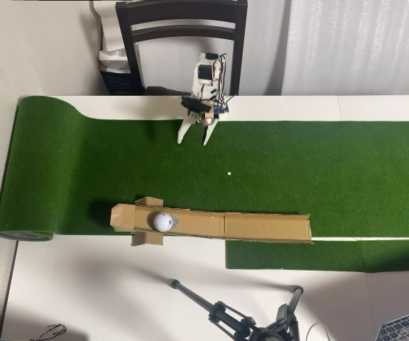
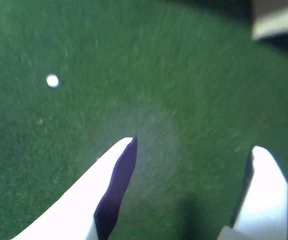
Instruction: Pick up the golf ball and place it on the gray mark at the back.
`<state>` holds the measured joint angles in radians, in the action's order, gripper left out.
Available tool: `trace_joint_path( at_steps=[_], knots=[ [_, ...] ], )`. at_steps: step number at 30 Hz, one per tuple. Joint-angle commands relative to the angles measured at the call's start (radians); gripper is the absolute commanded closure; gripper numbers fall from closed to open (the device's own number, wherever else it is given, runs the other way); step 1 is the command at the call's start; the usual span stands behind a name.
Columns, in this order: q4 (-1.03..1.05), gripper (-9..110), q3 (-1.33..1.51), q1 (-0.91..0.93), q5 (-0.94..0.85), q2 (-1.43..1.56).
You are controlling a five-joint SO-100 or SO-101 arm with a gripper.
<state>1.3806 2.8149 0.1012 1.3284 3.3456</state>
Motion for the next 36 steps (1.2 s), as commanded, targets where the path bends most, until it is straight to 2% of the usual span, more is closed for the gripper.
trace_joint_path(
  at_steps=[1,10,25,27,31,36],
  knots=[
    [-0.057,66,0.083,-0.037,0.067,0.083],
    [-0.084,66,0.293,-0.198,0.284,0.083],
    [-0.097,66,0.298,-0.264,0.305,0.083],
    [-0.097,69,0.298,-0.264,0.305,0.083],
    [-0.097,86,0.298,-0.264,0.305,0.083],
    [-0.097,100,0.298,-0.264,0.305,0.083]
  ],
)
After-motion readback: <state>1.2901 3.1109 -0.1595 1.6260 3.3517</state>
